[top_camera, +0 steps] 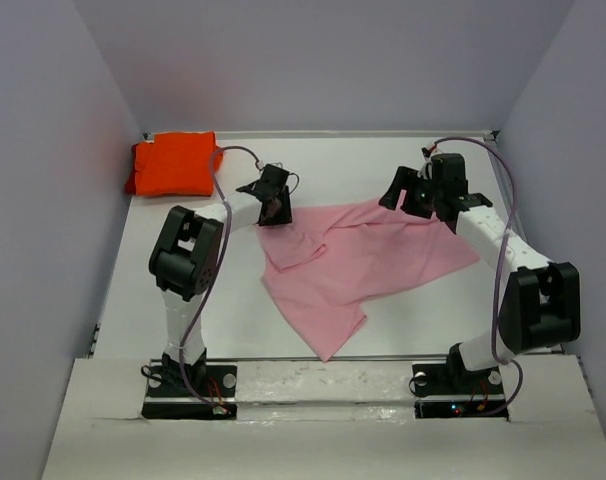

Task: Fold and stack the t-shirts
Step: Flatten out the tshirt

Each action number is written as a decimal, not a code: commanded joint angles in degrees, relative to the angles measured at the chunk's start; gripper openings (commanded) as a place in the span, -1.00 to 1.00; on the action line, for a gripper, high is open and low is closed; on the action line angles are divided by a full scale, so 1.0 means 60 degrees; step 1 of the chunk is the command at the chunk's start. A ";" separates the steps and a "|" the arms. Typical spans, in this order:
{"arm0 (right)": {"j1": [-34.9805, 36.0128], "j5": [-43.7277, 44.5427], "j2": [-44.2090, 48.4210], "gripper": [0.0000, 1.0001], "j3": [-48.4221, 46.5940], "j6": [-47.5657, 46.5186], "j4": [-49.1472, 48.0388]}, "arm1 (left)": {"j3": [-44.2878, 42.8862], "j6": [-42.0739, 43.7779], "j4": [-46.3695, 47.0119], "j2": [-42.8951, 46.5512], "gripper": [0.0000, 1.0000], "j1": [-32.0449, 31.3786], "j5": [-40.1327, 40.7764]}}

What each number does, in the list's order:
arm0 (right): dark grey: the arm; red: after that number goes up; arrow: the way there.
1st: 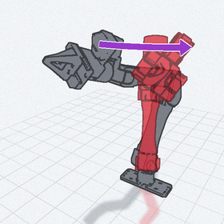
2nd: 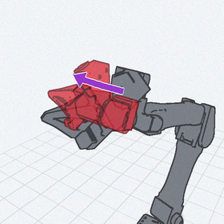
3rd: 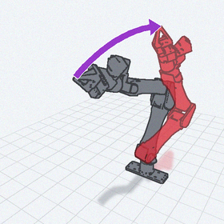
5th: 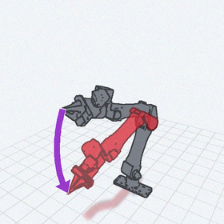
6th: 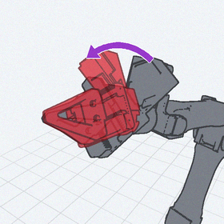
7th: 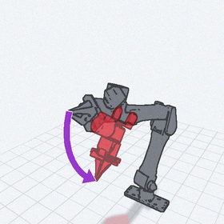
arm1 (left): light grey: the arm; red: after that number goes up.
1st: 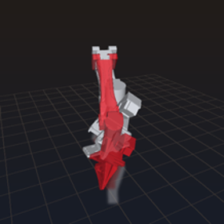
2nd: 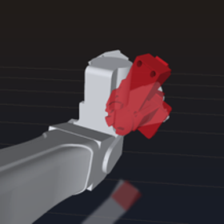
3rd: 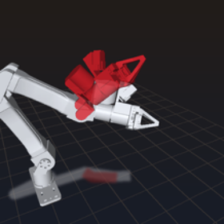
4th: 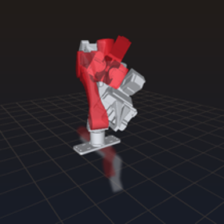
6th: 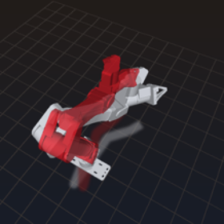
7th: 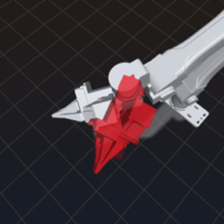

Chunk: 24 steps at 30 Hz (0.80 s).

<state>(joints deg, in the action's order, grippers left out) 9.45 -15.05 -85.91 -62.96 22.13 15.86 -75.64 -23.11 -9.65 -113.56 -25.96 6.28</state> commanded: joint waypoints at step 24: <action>0.0050 -0.0173 0.0432 0.58 -0.0171 -0.0012 -0.0284 | -0.6054 0.1509 -0.2287 -0.3498 0.06 0.1718 -0.0285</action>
<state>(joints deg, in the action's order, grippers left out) 9.45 -15.49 -83.18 -62.94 22.11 15.88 -106.76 -16.23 -19.33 -132.70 -16.67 5.82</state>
